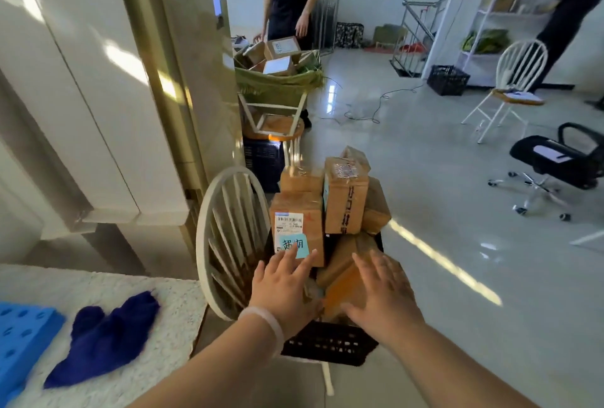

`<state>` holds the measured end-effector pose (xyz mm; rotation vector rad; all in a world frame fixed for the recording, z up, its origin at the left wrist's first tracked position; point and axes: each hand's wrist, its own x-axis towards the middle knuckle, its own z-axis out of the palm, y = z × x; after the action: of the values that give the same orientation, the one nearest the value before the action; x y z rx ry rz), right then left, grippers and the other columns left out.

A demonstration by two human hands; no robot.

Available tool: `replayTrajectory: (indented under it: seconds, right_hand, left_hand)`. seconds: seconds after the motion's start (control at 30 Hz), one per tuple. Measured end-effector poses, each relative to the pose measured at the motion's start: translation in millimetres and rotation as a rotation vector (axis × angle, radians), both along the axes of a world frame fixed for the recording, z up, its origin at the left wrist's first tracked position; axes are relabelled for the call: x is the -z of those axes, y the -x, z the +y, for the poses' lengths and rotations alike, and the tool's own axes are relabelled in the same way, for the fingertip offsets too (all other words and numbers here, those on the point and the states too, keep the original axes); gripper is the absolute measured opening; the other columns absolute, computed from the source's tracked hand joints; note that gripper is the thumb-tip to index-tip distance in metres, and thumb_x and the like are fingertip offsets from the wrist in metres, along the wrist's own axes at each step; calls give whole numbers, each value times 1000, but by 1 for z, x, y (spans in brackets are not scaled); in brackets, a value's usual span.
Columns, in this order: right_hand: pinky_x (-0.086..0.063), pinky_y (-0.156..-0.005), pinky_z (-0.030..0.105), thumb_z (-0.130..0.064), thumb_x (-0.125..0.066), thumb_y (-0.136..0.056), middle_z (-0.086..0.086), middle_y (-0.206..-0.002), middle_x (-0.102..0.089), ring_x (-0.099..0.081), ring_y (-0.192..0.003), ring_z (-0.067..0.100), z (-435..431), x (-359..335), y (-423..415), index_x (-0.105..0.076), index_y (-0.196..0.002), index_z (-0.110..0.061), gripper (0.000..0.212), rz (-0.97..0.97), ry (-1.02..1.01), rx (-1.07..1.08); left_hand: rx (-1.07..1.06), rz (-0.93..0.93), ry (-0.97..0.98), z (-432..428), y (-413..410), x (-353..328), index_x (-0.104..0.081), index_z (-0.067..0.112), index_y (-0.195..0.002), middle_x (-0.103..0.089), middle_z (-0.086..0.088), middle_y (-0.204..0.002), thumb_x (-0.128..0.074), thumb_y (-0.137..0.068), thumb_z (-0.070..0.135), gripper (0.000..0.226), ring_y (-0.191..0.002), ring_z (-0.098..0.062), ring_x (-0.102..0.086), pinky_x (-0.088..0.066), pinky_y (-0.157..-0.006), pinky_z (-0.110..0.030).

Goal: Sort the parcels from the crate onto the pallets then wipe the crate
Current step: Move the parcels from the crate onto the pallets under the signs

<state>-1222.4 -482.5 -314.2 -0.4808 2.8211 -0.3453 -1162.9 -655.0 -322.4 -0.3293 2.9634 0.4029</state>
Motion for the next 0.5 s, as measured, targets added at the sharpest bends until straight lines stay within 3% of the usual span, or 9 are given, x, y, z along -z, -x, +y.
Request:
replayTrajectory:
  seconds: [0.2,0.5]
  right_hand:
    - [-6,-123,43,-62,-56,-88,-3,-165,1,0,-152,21,-11,14,35,-1,-155,-34,92,-17,-4,192]
    - [-8,-121,42,-65,-49,-90,-4,-165,2,0,-152,21,-43,2,84,0,-156,-35,88,-59,-3,298]
  left_hand:
    - [137,-100,-119,-19,62,17,4,47,-151,6,8,-164,-46,-91,63,80,-151,-24,5,-1,-121,-53]
    - [167,-16,-202,-50,141,3,5,46,-152,3,7,-164,-48,-91,62,82,-151,-25,-1,-6,-120,-48]
